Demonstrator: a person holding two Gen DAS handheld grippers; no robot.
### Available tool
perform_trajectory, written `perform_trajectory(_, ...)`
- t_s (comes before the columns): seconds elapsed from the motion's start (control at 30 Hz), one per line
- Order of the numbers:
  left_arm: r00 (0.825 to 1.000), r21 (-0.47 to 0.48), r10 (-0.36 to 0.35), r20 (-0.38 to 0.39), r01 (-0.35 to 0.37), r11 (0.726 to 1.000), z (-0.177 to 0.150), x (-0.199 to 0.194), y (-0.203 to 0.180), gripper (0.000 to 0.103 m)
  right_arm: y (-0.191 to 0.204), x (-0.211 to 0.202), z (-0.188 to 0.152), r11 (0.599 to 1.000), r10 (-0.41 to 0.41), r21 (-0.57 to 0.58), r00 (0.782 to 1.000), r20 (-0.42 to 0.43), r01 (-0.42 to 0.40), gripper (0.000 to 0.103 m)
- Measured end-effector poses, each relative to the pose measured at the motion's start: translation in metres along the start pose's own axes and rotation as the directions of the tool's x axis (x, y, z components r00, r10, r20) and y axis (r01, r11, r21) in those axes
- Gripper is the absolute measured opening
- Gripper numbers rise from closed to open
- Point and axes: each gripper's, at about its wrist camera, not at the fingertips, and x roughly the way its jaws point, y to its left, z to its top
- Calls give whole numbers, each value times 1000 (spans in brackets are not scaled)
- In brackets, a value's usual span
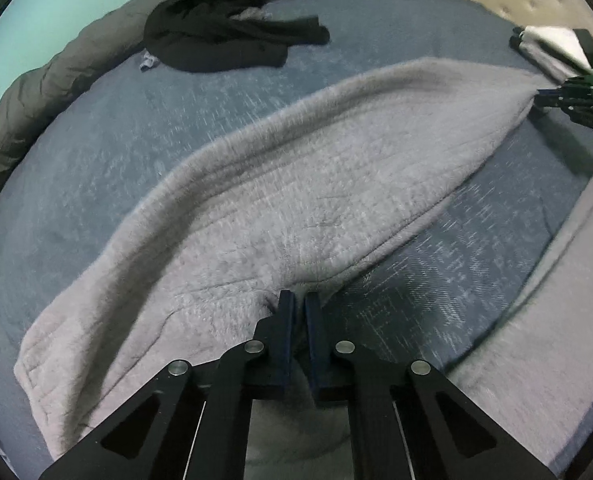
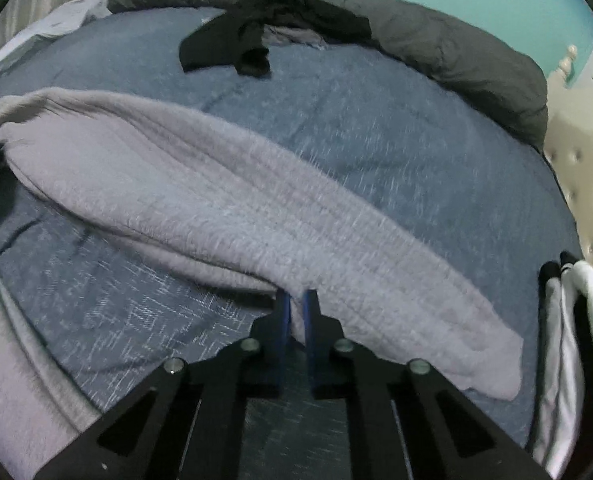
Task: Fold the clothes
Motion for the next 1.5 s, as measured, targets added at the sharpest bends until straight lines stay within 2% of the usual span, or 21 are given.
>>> perform_trajectory(0.07, 1000, -18, -27, 13, 27, 999, -3, -10, 7, 6, -7, -7, 0, 1000, 24, -4, 1000, -3, -24, 6)
perform_trajectory(0.13, 999, -28, -53, 11, 53, 998, -6, -14, 9, 6, -3, 1, -5, 999, 39, -10, 998, -44, -39, 6)
perform_trajectory(0.27, 996, -16, -78, -40, 78, 997, -14, 0, 0, 6, 5, 17, -14, 997, 68, -20, 989, -128, -71, 6)
perform_trajectory(0.37, 993, -59, -107, -52, 104, 993, -15, 9, 1, 6, 7, 25, -17, 998, 55, 21, 991, -122, -52, 9)
perform_trajectory(0.43, 991, -76, -120, -53, 116, 990, -17, 11, 4, 8, 1, 22, -17, 996, 77, 56, 991, -106, -71, 11)
perform_trajectory(0.47, 991, -77, -123, -51, 119, 990, -17, 11, 4, 8, -2, 20, -17, 994, 87, 73, 991, -97, -80, 16)
perform_trajectory(0.5, 991, -75, -122, -46, 119, 990, -16, 9, 4, 9, -6, 18, -18, 991, 98, 95, 992, -80, -91, 25)
perform_trajectory(0.57, 993, -75, -115, -35, 112, 991, -16, 2, 6, 9, -24, 5, -21, 981, 121, 155, 992, -21, -116, 35)
perform_trajectory(0.67, 994, -87, -108, 2, 108, 990, -16, -10, 10, 9, -60, -9, -31, 955, 90, 280, 995, 37, -97, 50)
perform_trajectory(0.73, 994, -104, -100, 33, 103, 989, -15, -20, 14, 10, -82, -9, -43, 929, 49, 365, 999, 20, -53, 50)
perform_trajectory(0.8, 995, -121, -80, 61, 87, 989, -13, -29, 21, 11, -87, -6, -47, 920, 29, 391, 1000, -10, -23, 50)
perform_trajectory(0.83, 995, -132, -64, 71, 73, 989, -11, -32, 26, 13, -88, -2, -48, 918, 27, 397, 999, -29, -14, 50)
perform_trajectory(0.93, 996, -193, -21, 81, 37, 981, -7, -36, 52, 29, -84, 13, -51, 916, 32, 401, 995, -98, 10, 51)
perform_trajectory(1.0, 997, -238, 4, 82, 16, 971, -5, -37, 72, 35, -76, 15, -50, 917, 29, 399, 994, -104, 15, 51)
perform_trajectory(1.13, 995, -279, 77, 69, -55, 959, -3, -41, 115, 36, -61, 10, -27, 905, 49, 423, 999, -14, -39, 51)
perform_trajectory(1.27, 989, -337, 141, 42, -119, 934, -8, -42, 164, 38, -38, 10, 2, 923, 85, 376, 996, 11, -83, 55)
perform_trajectory(1.4, 984, -406, 177, 13, -157, 900, -21, -39, 210, 51, -14, 10, 23, 930, 104, 350, 994, 44, -113, 56)
perform_trajectory(1.5, 981, -440, 192, -10, -177, 880, -31, -30, 235, 53, 4, 15, 36, 929, 122, 344, 991, 59, -135, 56)
